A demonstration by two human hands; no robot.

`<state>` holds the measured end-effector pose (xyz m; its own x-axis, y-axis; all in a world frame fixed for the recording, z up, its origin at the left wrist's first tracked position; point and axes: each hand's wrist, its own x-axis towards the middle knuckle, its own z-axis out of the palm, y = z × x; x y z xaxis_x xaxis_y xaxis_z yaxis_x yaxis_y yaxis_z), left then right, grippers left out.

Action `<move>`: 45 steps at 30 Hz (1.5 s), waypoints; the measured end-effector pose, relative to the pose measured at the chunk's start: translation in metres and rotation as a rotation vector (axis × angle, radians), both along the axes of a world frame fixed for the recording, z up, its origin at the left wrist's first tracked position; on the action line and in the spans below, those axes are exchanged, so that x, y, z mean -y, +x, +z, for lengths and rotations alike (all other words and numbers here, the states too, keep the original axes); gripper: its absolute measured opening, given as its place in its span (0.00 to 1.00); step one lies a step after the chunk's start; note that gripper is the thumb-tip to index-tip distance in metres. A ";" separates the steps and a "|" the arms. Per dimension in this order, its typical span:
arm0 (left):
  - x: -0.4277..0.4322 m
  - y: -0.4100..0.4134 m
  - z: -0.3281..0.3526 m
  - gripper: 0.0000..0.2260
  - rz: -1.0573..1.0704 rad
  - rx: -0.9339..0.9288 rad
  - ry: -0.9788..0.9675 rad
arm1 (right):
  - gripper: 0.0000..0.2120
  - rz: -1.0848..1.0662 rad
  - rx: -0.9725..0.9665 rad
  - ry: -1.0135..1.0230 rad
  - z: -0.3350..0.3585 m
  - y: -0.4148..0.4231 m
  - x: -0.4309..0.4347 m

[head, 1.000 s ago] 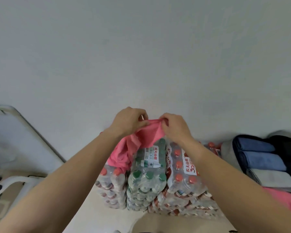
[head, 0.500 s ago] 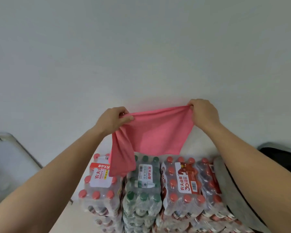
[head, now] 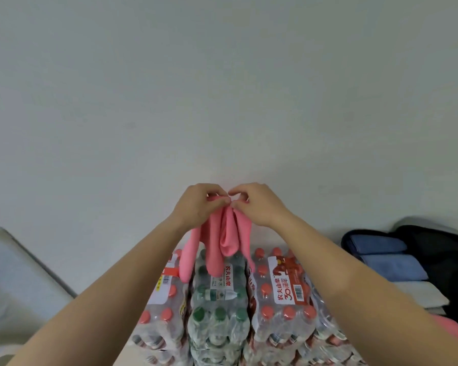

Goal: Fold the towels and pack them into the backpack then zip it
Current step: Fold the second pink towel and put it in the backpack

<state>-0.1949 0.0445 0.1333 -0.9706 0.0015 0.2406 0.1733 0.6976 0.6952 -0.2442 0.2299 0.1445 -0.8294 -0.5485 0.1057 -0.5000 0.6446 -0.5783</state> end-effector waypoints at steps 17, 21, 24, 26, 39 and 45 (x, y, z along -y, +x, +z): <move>0.056 0.032 -0.038 0.06 0.170 0.168 -0.164 | 0.08 -0.308 -0.158 0.171 -0.008 -0.030 -0.046; 0.071 0.036 -0.042 0.06 0.217 0.178 -0.199 | 0.07 -0.372 -0.149 0.192 -0.014 -0.032 -0.054; 0.077 0.036 -0.041 0.06 0.260 0.147 -0.187 | 0.07 -0.361 -0.120 0.190 -0.016 -0.035 -0.057; 0.079 0.033 -0.040 0.06 0.297 0.120 -0.169 | 0.06 -0.286 -0.075 0.141 -0.018 -0.038 -0.058; 0.066 0.004 -0.010 0.09 0.489 -0.011 -0.045 | 0.03 -0.484 -0.194 -0.053 0.000 -0.057 -0.059; 0.038 0.023 -0.066 0.06 0.339 0.278 -0.068 | 0.10 -0.404 0.234 0.014 -0.063 -0.005 -0.044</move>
<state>-0.1717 0.0069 0.0678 -0.9468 -0.3211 -0.0192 -0.2600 0.7288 0.6335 -0.2493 0.2734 0.0819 -0.9776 -0.1764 -0.1152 -0.0641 0.7697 -0.6352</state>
